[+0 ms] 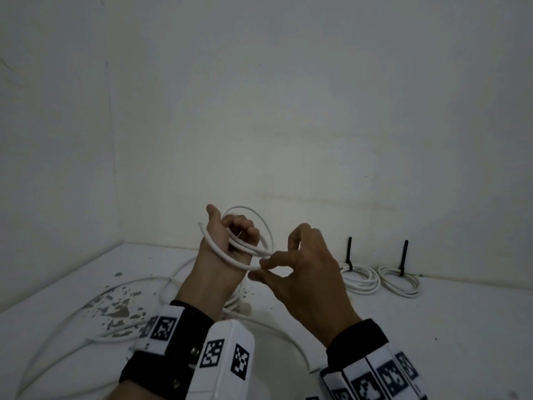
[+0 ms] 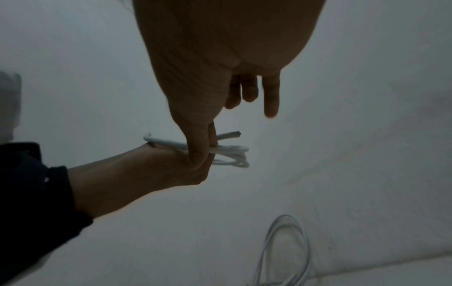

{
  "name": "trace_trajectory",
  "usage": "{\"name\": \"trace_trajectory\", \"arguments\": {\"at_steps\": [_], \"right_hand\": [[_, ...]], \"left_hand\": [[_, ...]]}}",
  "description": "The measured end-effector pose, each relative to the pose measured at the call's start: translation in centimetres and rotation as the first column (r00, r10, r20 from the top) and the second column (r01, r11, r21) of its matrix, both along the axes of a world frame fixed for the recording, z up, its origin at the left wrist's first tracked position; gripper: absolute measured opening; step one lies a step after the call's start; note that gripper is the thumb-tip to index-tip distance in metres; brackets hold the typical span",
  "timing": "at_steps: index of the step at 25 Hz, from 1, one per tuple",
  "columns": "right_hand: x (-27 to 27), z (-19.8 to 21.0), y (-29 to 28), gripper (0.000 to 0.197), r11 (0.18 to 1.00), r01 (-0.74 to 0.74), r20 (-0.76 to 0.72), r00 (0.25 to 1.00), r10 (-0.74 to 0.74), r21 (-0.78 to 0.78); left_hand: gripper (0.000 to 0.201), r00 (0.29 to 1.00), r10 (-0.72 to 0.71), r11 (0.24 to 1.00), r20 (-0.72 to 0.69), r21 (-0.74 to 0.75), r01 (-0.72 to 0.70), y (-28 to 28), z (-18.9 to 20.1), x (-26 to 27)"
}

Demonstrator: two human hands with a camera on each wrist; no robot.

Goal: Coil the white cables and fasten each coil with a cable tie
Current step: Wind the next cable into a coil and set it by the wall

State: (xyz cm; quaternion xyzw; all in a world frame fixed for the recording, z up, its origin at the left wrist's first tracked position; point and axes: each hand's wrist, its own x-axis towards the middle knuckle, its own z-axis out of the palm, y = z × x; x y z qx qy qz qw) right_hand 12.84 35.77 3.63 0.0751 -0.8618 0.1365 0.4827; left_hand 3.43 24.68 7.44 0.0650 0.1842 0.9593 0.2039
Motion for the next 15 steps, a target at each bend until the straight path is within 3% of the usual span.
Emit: {"name": "trace_trajectory", "arguments": {"at_steps": [6,15], "right_hand": [[0.4,0.8,0.7,0.019,0.944,-0.16,0.225,0.947,0.229,-0.289],[1.2,1.1,0.4,0.019,0.833,-0.177,0.273,0.891,0.362,-0.525]], "left_hand": [[0.053,0.989,-0.029,0.966,-0.145,-0.26,-0.01,0.1,-0.2,0.9],[0.054,0.905,-0.152,0.821,-0.397,-0.561,-0.108,-0.1,0.4,2.8]]}}
